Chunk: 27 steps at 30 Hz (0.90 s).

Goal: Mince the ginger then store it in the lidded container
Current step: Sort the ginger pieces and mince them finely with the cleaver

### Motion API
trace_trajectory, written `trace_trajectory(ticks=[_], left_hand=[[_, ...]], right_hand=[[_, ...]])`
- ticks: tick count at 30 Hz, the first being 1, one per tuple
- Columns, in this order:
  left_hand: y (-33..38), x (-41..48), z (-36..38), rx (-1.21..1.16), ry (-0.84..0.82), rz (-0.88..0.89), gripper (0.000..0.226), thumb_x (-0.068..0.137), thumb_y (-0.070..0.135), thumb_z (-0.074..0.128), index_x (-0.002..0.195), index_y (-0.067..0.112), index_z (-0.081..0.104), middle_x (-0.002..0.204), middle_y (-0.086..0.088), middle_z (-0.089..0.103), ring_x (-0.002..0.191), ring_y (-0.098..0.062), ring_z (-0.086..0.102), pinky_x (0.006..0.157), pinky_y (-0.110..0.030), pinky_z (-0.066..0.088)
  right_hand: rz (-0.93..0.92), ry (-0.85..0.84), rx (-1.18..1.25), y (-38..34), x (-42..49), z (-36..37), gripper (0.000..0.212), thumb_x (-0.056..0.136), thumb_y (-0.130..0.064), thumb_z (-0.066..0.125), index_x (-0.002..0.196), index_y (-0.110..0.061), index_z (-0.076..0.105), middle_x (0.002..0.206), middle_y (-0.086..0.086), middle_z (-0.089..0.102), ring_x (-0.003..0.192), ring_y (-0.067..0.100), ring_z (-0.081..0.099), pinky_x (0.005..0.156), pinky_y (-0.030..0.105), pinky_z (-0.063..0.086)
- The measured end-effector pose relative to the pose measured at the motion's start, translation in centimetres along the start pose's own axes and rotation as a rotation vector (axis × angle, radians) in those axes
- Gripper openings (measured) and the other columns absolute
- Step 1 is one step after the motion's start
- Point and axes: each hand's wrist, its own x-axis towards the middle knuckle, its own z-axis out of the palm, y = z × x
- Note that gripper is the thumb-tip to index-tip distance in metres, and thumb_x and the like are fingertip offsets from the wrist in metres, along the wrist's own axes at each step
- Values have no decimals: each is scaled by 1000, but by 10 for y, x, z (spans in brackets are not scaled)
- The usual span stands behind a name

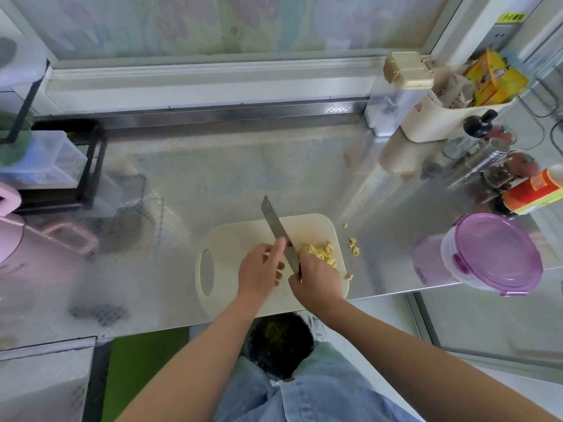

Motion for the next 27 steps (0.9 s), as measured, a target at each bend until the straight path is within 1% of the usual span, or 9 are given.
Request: trace_trajectory(ticks=[2, 5, 9, 11, 13, 15, 18, 23, 27], left_hand=[[5, 2, 7, 29, 12, 10, 35, 89, 49, 58, 91, 14, 61, 76, -4, 70, 56, -19, 67, 60, -35, 56], [5, 6, 12, 188, 103, 28, 22, 93, 31, 53, 86, 9, 56, 77, -5, 66, 66, -26, 66, 68, -42, 55], [9, 9, 4, 293, 191, -13, 24, 96, 19, 43, 80, 2, 50, 67, -4, 46, 72, -28, 49, 63, -34, 33], [7, 12, 2, 243, 176, -41, 26, 94, 16, 41, 72, 4, 47, 65, -9, 46, 71, -36, 51, 63, -40, 35], [4, 14, 2, 178, 159, -55, 31, 92, 15, 40, 62, 8, 42, 64, -14, 47, 74, -44, 59, 65, -50, 45], [3, 14, 5, 131, 142, -65, 32, 91, 15, 39, 59, 10, 43, 64, -16, 50, 73, -45, 60, 68, -54, 49], [7, 11, 8, 101, 157, -55, 34, 91, 12, 38, 58, 12, 42, 60, -8, 46, 65, -34, 49, 63, -43, 43], [4, 9, -1, 112, 224, -50, 37, 93, 9, 36, 57, 13, 29, 58, -2, 30, 59, -19, 31, 59, -35, 24], [4, 9, -9, 137, 233, -33, 37, 93, 9, 36, 57, 14, 29, 57, -2, 30, 56, -17, 28, 56, -33, 22]], right_hand=[[-87, -1, -24, -2, -2, 2, 16, 90, -13, 42, 106, -16, 46, 98, 3, 58, 77, 25, 55, 61, 30, 32], [-192, -14, 0, 5, -6, 4, 25, 91, -13, 45, 115, -11, 51, 108, 7, 55, 84, 30, 58, 62, 31, 30], [-249, -56, 174, 17, -6, 2, 42, 96, -39, 48, 134, -22, 47, 114, 0, 51, 85, 13, 52, 68, 27, 36], [-184, -31, 262, 23, -3, 0, 46, 99, -45, 40, 141, -28, 41, 123, -2, 46, 97, 11, 52, 75, 27, 39], [-182, -24, 312, 26, -1, -1, 48, 98, -49, 31, 145, -38, 34, 134, -1, 37, 118, 17, 43, 92, 30, 39], [-234, -96, 323, 26, -1, 0, 49, 96, -52, 22, 145, -51, 24, 149, -6, 20, 133, 19, 22, 111, 40, 24], [-242, -208, 282, 22, -3, 4, 45, 99, -52, 18, 143, -60, 15, 158, -14, -7, 142, 17, -1, 117, 48, 1], [-52, -219, 215, 31, 5, 10, 52, 98, -58, 11, 149, -48, 14, 158, -15, -20, 146, 20, -19, 118, 54, -6], [-169, -186, 265, 18, 6, 8, 52, 92, -62, 10, 144, -59, 9, 157, -18, -19, 144, 14, -16, 114, 51, -6]])
